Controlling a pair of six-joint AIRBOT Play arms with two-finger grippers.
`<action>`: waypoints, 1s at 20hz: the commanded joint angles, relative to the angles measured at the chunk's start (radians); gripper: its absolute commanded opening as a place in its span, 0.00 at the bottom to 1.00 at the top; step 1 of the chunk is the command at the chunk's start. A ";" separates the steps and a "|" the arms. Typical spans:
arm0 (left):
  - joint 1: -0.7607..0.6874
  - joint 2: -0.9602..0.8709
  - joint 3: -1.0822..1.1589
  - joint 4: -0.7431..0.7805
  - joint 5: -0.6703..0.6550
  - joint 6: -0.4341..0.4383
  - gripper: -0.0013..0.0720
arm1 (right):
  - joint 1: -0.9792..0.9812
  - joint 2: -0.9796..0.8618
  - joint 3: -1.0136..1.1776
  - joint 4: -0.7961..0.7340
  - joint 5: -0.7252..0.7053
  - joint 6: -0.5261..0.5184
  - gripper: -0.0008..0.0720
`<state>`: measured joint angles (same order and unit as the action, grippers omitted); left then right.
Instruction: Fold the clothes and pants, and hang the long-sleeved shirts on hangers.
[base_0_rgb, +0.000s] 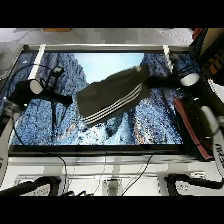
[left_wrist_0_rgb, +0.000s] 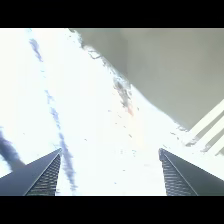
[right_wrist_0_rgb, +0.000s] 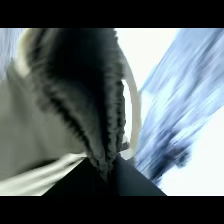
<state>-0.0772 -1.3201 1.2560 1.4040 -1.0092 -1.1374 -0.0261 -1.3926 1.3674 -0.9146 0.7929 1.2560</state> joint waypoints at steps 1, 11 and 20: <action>0.001 0.100 0.026 0.051 0.028 0.000 0.96 | -0.159 0.116 0.154 -0.257 0.033 0.203 0.03; 0.001 0.222 0.026 0.051 0.116 0.000 0.96 | -0.769 0.357 0.209 -0.505 0.476 0.882 0.03; 0.001 0.222 0.026 0.051 0.116 0.000 0.96 | -0.843 0.445 0.208 -0.647 0.754 0.957 0.03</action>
<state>-0.0772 -1.0988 1.2816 1.4548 -0.8936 -1.1378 -0.8612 -0.9604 1.5757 -1.5337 1.4322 2.1864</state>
